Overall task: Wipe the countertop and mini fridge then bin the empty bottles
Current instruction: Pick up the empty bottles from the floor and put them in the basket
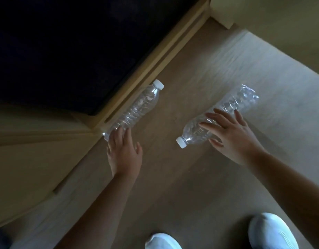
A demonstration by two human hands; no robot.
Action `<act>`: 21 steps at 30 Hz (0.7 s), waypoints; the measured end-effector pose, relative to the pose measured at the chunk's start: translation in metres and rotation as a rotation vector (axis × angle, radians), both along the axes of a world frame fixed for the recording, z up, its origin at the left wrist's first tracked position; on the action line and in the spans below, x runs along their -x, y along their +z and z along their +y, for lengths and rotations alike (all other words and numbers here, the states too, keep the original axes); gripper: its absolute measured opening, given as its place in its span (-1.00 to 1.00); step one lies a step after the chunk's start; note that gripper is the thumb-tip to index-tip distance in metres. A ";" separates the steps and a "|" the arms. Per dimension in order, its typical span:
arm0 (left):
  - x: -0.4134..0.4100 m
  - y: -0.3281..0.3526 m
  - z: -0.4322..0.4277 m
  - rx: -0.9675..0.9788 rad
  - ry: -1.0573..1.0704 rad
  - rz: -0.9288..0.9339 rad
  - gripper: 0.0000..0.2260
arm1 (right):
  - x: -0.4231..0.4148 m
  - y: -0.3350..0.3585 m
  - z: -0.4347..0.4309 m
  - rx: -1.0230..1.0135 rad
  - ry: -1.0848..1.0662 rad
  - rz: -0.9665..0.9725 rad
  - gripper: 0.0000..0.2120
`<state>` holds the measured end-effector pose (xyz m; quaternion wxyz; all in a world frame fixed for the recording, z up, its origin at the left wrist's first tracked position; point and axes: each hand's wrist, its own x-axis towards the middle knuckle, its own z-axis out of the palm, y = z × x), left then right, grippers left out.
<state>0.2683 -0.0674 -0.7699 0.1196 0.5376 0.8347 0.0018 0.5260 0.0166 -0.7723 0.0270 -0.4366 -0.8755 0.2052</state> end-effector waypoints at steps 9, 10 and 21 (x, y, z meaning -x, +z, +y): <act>0.013 -0.016 0.028 0.008 0.073 0.065 -0.41 | 0.000 -0.018 0.011 0.090 -0.078 -0.076 -0.30; 0.014 -0.017 0.028 0.018 0.068 0.079 -0.40 | -0.001 -0.018 0.010 0.112 -0.103 -0.065 -0.28; -0.003 0.005 0.005 0.009 0.390 -0.269 -0.34 | 0.008 0.012 -0.005 0.284 -0.299 0.064 -0.30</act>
